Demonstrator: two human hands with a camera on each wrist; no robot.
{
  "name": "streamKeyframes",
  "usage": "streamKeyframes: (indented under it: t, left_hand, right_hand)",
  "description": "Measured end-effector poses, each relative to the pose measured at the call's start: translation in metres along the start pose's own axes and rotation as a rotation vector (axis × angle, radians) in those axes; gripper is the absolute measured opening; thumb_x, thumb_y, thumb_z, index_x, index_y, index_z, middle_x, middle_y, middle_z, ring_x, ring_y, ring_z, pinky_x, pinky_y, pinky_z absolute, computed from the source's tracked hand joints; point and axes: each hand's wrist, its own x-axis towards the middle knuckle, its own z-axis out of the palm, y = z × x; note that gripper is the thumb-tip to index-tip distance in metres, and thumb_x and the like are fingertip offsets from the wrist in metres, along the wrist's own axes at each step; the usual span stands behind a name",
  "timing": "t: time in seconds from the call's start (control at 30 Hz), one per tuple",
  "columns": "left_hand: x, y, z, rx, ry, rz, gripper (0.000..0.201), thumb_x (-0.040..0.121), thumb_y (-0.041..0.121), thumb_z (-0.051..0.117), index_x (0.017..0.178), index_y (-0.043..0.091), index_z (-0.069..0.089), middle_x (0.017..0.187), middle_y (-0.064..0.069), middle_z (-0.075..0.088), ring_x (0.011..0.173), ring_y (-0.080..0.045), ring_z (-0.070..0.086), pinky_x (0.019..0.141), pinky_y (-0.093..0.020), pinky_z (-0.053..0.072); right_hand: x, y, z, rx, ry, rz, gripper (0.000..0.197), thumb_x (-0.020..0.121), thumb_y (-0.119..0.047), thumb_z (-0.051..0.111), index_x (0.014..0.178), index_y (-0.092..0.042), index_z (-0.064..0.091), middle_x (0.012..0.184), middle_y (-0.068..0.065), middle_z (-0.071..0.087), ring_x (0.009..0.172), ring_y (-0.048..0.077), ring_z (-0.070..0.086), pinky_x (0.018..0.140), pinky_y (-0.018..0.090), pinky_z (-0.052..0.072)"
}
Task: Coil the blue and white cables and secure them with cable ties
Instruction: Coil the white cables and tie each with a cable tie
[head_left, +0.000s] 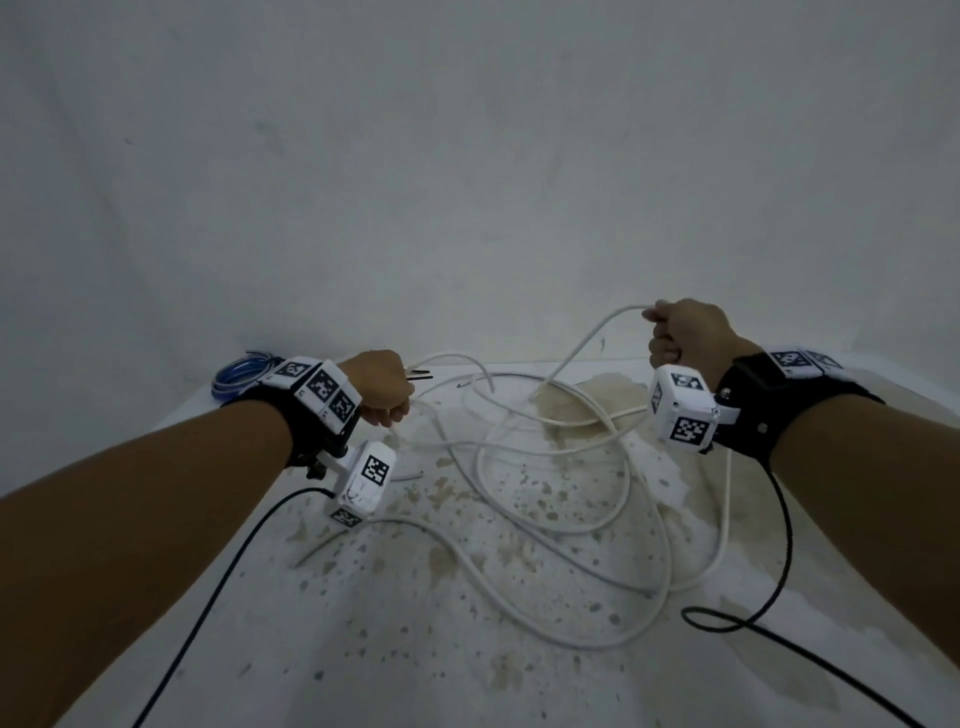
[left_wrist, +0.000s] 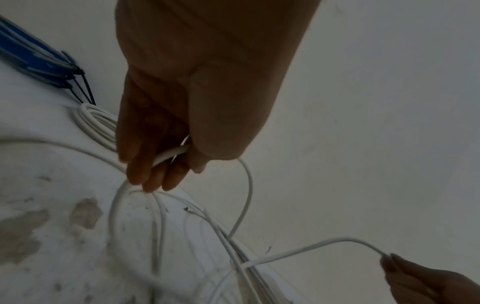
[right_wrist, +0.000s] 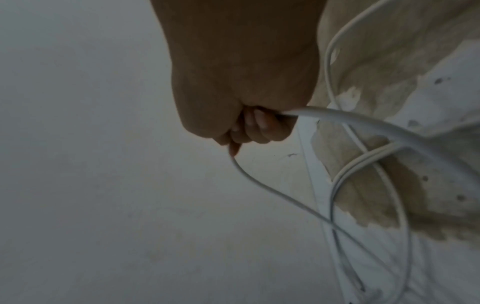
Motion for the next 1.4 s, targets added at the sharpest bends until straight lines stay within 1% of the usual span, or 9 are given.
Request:
streamKeyframes:
  t: [0.2,0.4,0.67,0.77,0.87,0.97,1.1,1.27,1.4]
  left_hand:
    - [-0.005,-0.008,-0.011,0.029,0.016,-0.115,0.025,0.1,0.01,0.036,0.095,-0.004,0.056,0.081,-0.014,0.075,0.058,-0.016,0.061,0.052,-0.024,0.047]
    - [-0.004,-0.011,0.011,0.168,-0.123,-0.143,0.019,0.097,0.011,0.053,0.085,0.005,0.066,0.065,-0.001,0.073,0.059,-0.012,0.071,0.049,-0.02,0.05]
    - [0.015,0.001,0.023,0.266,0.054,-0.065,0.019,0.097,0.004,0.05,0.079,0.005,0.055,0.075,-0.003,0.061,0.059,-0.011,0.063,0.047,-0.019,0.05]
    - [0.023,0.012,0.034,0.373,0.072,-0.024,0.036,0.097,0.019,0.055,0.125,-0.003,0.05,0.123,-0.021,0.058,0.096,-0.025,0.068,0.081,-0.031,0.057]
    - [0.017,0.027,0.046,0.466,-0.071,0.148,0.082,0.098,0.048,0.049,0.156,0.011,0.005,0.162,-0.017,-0.004,0.149,-0.033,0.014,0.118,-0.042,0.019]
    - [0.011,0.049,0.069,0.3,-0.109,0.45,0.072,0.095,0.046,0.055,0.154,0.017,0.024,0.161,-0.007,0.018,0.147,-0.02,0.018,0.118,-0.031,0.017]
    - [0.018,0.086,0.082,0.026,0.321,0.621,0.101,0.084,0.039,0.072,0.155,0.012,0.006,0.155,-0.016,0.016,0.139,-0.034,0.03,0.114,-0.047,0.031]
    - [0.03,0.116,0.043,0.106,0.453,0.565,0.026,0.096,0.034,0.055,0.113,0.014,0.057,0.111,-0.012,0.064,0.102,-0.032,0.059,0.082,-0.034,0.046]
    - [0.042,0.083,0.008,0.408,0.517,0.365,0.012,0.096,0.019,0.044,0.087,0.012,0.046,0.107,-0.017,0.064,0.094,-0.038,0.061,0.075,-0.035,0.046]
  right_hand:
    - [-0.006,-0.023,0.0,0.203,0.173,-0.183,0.028,0.101,-0.014,0.039,0.077,-0.011,0.053,0.055,0.0,0.027,0.031,0.01,0.022,0.039,0.016,0.016]
    - [-0.001,0.003,-0.008,-0.067,0.025,-0.035,0.028,0.103,-0.017,0.042,0.078,-0.009,0.054,0.053,-0.001,0.029,0.036,0.01,0.022,0.041,0.016,0.02]
    - [-0.002,-0.001,-0.02,-0.071,-0.06,-0.017,0.024,0.103,-0.017,0.042,0.085,-0.008,0.056,0.047,-0.005,0.031,0.039,0.009,0.024,0.041,0.019,0.022]
    - [-0.002,0.006,-0.027,-0.184,-0.085,0.069,0.024,0.102,-0.014,0.039,0.087,-0.006,0.056,0.057,-0.002,0.031,0.046,0.009,0.024,0.04,0.019,0.023]
    - [-0.001,0.013,-0.033,-0.191,-0.152,0.129,0.024,0.102,-0.015,0.036,0.097,-0.004,0.057,0.056,-0.002,0.026,0.043,0.009,0.019,0.036,0.019,0.016]
    - [-0.008,0.012,-0.035,-0.136,-0.257,0.073,0.029,0.105,-0.029,0.04,0.1,-0.008,0.06,0.052,-0.005,0.021,0.039,0.008,0.017,0.035,0.017,0.013]
    - [-0.029,-0.005,-0.028,-0.151,-0.544,-0.006,0.028,0.1,-0.033,0.047,0.096,-0.011,0.065,0.052,-0.007,0.018,0.038,0.006,0.016,0.037,0.019,0.009]
    - [-0.053,-0.035,-0.023,0.006,-0.62,-0.195,0.028,0.088,-0.038,0.057,0.083,-0.011,0.063,0.046,-0.009,0.02,0.035,0.005,0.016,0.036,0.016,0.01]
    - [-0.051,-0.056,-0.041,0.322,-0.456,-0.329,0.033,0.095,-0.037,0.056,0.071,-0.015,0.058,0.044,-0.008,0.018,0.035,0.007,0.013,0.033,0.015,0.013]
